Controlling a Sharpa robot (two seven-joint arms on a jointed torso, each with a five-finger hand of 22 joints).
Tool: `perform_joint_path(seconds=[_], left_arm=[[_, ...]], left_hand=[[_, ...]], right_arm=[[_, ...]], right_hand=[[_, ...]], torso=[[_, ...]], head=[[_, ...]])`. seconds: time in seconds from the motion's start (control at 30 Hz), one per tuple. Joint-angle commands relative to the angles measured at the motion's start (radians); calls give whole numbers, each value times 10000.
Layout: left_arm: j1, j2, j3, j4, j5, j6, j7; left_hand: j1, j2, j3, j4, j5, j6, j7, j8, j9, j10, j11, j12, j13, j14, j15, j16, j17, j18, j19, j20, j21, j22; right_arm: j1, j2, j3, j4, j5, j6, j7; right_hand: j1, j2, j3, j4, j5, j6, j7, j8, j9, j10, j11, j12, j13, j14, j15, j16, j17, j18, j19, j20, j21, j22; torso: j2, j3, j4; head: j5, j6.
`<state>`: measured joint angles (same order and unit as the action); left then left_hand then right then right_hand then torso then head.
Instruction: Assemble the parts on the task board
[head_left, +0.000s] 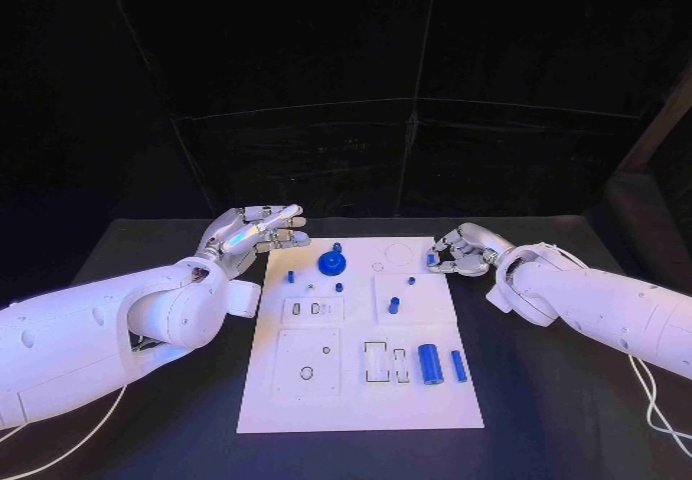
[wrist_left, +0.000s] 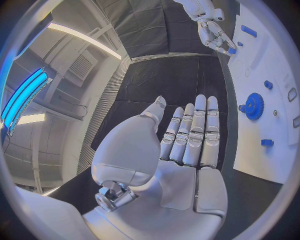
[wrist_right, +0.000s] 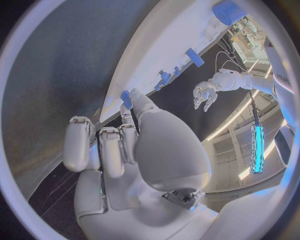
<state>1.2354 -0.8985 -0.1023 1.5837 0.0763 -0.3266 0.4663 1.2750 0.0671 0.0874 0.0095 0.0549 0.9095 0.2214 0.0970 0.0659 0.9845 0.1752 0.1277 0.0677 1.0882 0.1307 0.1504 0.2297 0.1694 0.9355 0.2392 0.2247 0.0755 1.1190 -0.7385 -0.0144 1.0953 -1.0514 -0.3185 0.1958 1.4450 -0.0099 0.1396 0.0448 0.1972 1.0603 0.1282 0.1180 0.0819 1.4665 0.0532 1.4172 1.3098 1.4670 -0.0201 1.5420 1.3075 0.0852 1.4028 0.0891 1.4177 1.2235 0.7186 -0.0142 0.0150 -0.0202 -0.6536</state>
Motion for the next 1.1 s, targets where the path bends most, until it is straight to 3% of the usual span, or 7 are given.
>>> perform_joint_path(seconds=[0.03, 0.17, 0.37, 0.63, 0.83, 0.97, 1.1], left_arm=[[14, -19, 8, 21, -43, 128, 23], [17, -54, 8, 22, -43, 136, 2], [40, -120, 10, 1, -42, 130, -23], [81, -73, 10, -113, -41, 166, -40], [118, 15, 11, -256, -1, 181, -31], [139, 81, 11, -292, 58, 189, -23], [148, 127, 11, -286, 88, 197, -22]], left_hand=[[31, 37, -19, -53, 21, 66, -5, -49, -4, 60, -4, -51, -1, -51, -3, -61, 15, 145, 15, 35, -66, -13], [31, 37, -19, -53, 21, 66, -5, -49, -4, 60, -4, -51, -1, -51, -3, -61, 15, 145, 15, 35, -66, -13], [41, 59, -8, -60, 21, 67, -4, -55, -5, 60, -4, -56, -3, -51, -3, -70, 24, 145, 18, 35, -73, -16], [41, 60, -8, -60, 20, 68, -5, -56, -4, 62, -4, -56, -2, -52, -3, -72, 26, 145, 18, 35, -74, -16], [41, 62, -8, -61, 20, 71, -7, -56, -4, 66, -5, -55, -2, -53, -3, -75, 28, 145, 19, 35, -76, -17], [41, 62, -8, -61, 20, 71, -7, -56, -4, 66, -5, -55, -2, -53, -3, -75, 28, 145, 19, 35, -76, -17], [41, 63, -8, -62, 20, 73, -8, -55, -4, 68, -6, -55, -2, -53, -3, -76, 29, 145, 19, 35, -76, -18]], right_arm=[[16, -97, 8, 187, -22, -705, -274], [24, -356, 11, 778, -72, -1197, -735], [95, -713, 22, 2224, -465, -1773, -1753], [304, -624, 28, 3583, -1389, -1542, -2798], [378, 19, 29, 3890, -2062, -1254, -3476], [389, 579, 27, 3876, -2529, -1052, -3863], [383, 1075, 21, 3814, -2986, -757, -4066]], right_hand=[[-8, 126, 107, -6, 63, 70, -16, 39, 6, 23, -106, 45, 1311, 924, -74, 59, 2126, -159, 39, -73, 70, 35], [-18, 164, 177, -30, 159, 80, -22, 28, 2, 38, -115, 59, 1327, 929, -87, 67, 2144, -169, 67, -91, 93, 83], [-64, 188, 210, -20, 168, 63, -15, 6, -7, 37, -113, 52, 1323, 929, -90, 67, 2143, -174, 79, -99, 102, 100], [-115, 198, 236, -9, 149, 43, -9, -19, -16, 30, -108, 37, 1312, 928, -89, 64, 2138, -175, 86, -103, 106, 106], [-130, 202, 246, -7, 142, 48, -12, -21, -17, 23, -108, 24, 1302, 926, -89, 61, 2130, -176, 88, -104, 107, 108], [-124, 202, 279, -29, 155, 79, -26, -12, -12, 6, -117, 1, 1285, 923, -93, 54, 2116, -176, 89, -106, 107, 109], [-119, 200, 300, -44, 152, 82, -27, -16, -13, -40, -121, -64, 1231, 918, -95, 43, 2092, -180, 98, -107, 114, 128]], torso=[[-12, -10, -2], [-13, -20, -1], [-27, -36, -5], [-86, -76, 20], [-175, -144, 28], [-217, -169, 43], [-235, -205, 70]], head=[[-9, 14], [-5, 32], [-5, 66], [45, 4], [162, -91], [415, -198], [486, -254]])
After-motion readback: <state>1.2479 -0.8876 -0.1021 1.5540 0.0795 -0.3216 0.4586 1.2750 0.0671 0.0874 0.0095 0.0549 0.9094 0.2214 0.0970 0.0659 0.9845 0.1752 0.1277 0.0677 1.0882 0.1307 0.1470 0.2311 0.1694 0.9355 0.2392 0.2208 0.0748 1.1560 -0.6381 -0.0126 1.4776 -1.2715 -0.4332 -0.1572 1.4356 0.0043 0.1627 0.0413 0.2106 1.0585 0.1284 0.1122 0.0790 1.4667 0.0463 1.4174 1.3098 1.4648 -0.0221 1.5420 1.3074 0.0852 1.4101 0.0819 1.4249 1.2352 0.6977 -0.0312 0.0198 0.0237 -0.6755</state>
